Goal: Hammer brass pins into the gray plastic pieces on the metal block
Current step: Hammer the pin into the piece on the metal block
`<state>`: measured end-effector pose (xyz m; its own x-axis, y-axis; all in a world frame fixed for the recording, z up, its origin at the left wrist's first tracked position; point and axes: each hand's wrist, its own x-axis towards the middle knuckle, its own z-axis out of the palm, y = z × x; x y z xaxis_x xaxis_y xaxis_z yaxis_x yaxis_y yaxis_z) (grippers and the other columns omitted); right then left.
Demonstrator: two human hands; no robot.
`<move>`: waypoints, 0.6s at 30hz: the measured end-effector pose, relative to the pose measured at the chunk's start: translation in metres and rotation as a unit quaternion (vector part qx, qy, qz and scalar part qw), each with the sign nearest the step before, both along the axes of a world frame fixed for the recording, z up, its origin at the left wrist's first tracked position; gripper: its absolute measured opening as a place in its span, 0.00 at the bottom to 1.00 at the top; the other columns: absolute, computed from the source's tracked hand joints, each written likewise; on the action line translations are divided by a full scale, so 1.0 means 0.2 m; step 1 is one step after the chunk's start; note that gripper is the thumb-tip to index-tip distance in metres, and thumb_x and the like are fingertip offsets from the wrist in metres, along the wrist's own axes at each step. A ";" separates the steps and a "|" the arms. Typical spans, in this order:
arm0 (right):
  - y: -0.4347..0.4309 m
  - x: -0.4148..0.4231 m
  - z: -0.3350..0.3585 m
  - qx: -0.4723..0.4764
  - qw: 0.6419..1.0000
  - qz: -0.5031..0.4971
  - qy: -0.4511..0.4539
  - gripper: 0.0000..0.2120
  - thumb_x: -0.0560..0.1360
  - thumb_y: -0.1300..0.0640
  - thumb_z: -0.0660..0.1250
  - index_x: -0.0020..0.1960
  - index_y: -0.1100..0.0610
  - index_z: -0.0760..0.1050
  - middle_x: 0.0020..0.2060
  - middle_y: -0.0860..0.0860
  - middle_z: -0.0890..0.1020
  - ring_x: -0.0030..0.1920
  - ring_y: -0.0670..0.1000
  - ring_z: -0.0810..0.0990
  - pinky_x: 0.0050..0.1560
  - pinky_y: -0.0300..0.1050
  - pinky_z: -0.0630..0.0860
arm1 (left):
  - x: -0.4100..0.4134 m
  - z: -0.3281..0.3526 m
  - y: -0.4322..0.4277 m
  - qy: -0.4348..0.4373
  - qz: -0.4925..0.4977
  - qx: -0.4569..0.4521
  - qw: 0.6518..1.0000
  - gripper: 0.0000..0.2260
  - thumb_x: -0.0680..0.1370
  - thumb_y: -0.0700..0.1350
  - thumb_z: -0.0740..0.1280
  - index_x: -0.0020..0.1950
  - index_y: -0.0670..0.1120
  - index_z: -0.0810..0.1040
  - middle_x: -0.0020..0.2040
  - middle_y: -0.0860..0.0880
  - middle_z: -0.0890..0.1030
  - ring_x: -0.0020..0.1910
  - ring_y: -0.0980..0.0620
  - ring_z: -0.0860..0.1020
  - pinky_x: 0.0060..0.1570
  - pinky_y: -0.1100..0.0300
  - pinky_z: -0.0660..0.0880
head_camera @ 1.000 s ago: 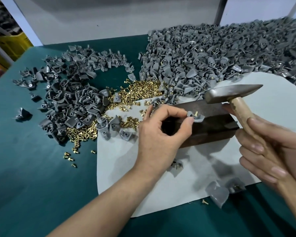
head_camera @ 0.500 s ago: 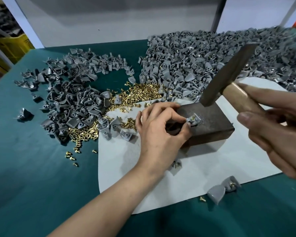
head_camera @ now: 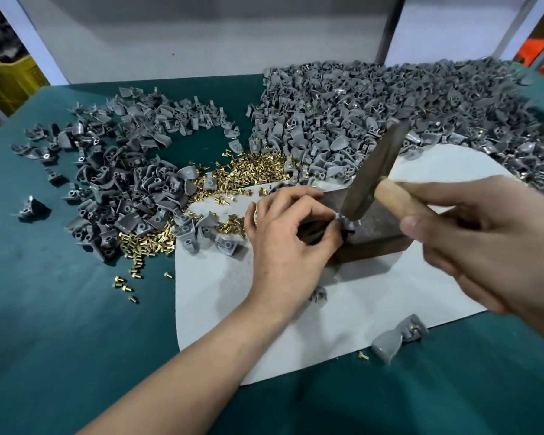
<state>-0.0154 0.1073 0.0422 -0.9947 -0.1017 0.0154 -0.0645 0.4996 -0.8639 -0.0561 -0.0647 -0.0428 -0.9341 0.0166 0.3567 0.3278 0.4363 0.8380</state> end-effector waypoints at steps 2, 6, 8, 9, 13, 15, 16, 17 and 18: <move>0.01 0.01 0.00 -0.024 1.000 0.004 -0.008 0.12 0.73 0.47 0.67 0.56 0.40 0.77 0.21 0.50 0.69 0.12 0.51 0.63 0.24 0.35 0.68 | 0.00 0.00 0.00 -0.003 0.003 0.001 1.000 0.09 0.71 0.44 0.75 0.40 0.57 0.77 0.51 0.63 0.75 0.58 0.57 0.69 0.65 0.43 0.59; 0.02 0.00 0.00 -0.040 0.999 -0.004 -0.007 0.16 0.68 0.45 0.71 0.55 0.44 0.78 0.21 0.50 0.70 0.13 0.51 0.63 0.25 0.34 0.67 | -0.01 0.00 0.01 -0.008 0.006 0.007 1.000 0.09 0.71 0.44 0.75 0.40 0.57 0.78 0.51 0.64 0.76 0.58 0.57 0.69 0.65 0.42 0.59; 0.02 0.01 -0.03 -0.040 0.999 -0.002 -0.003 0.13 0.71 0.47 0.67 0.55 0.44 0.78 0.22 0.50 0.69 0.13 0.51 0.62 0.25 0.33 0.65 | -0.01 0.00 0.01 -0.014 0.005 0.011 1.000 0.10 0.71 0.44 0.74 0.39 0.58 0.78 0.51 0.65 0.76 0.58 0.58 0.69 0.65 0.42 0.59; 0.03 0.01 -0.04 -0.042 0.999 -0.007 0.008 0.13 0.71 0.47 0.65 0.55 0.43 0.78 0.22 0.50 0.69 0.13 0.51 0.61 0.25 0.33 0.66 | -0.01 0.00 0.01 -0.014 0.005 0.012 1.000 0.10 0.71 0.44 0.74 0.39 0.59 0.77 0.51 0.66 0.76 0.58 0.58 0.69 0.65 0.42 0.59; 0.04 0.02 -0.04 -0.056 0.998 -0.010 -0.016 0.13 0.71 0.48 0.64 0.55 0.43 0.78 0.22 0.50 0.69 0.13 0.50 0.62 0.25 0.31 0.65 | -0.01 0.01 0.01 -0.017 0.005 0.008 1.000 0.11 0.71 0.45 0.74 0.39 0.60 0.77 0.51 0.67 0.76 0.58 0.59 0.69 0.66 0.42 0.59; 0.05 0.02 -0.05 -0.053 0.998 -0.017 -0.007 0.13 0.71 0.48 0.64 0.55 0.46 0.78 0.22 0.51 0.70 0.13 0.50 0.62 0.25 0.32 0.66 | -0.01 0.01 0.01 -0.017 0.001 0.013 1.000 0.10 0.72 0.45 0.74 0.39 0.60 0.77 0.50 0.67 0.76 0.59 0.59 0.69 0.66 0.43 0.58; 0.05 0.02 -0.05 -0.050 0.998 -0.017 -0.019 0.14 0.71 0.48 0.64 0.55 0.48 0.78 0.22 0.51 0.70 0.13 0.50 0.62 0.26 0.32 0.66 | -0.01 0.01 0.01 -0.018 0.002 0.018 1.000 0.10 0.72 0.44 0.73 0.39 0.59 0.77 0.50 0.66 0.76 0.59 0.58 0.69 0.67 0.43 0.59; 0.05 0.03 -0.05 -0.050 0.998 -0.011 -0.033 0.15 0.71 0.47 0.63 0.55 0.48 0.77 0.22 0.51 0.69 0.13 0.50 0.62 0.26 0.32 0.65 | -0.01 0.01 0.01 -0.019 0.003 0.019 1.000 0.10 0.72 0.44 0.73 0.39 0.59 0.77 0.50 0.66 0.76 0.59 0.58 0.70 0.67 0.42 0.59; 0.05 0.03 -0.05 -0.054 0.998 -0.010 -0.037 0.14 0.71 0.47 0.63 0.55 0.47 0.78 0.22 0.51 0.69 0.13 0.50 0.62 0.26 0.31 0.65 | -0.01 0.01 0.00 -0.020 0.002 0.016 1.000 0.10 0.72 0.44 0.73 0.39 0.59 0.77 0.50 0.66 0.76 0.59 0.57 0.70 0.66 0.42 0.59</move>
<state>-0.0089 0.1169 0.0331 -0.9954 -0.0827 -0.0487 0.0111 0.4043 -0.9146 -0.0575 -0.0638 -0.0401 -0.9474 0.0019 0.3201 0.2926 0.4108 0.8635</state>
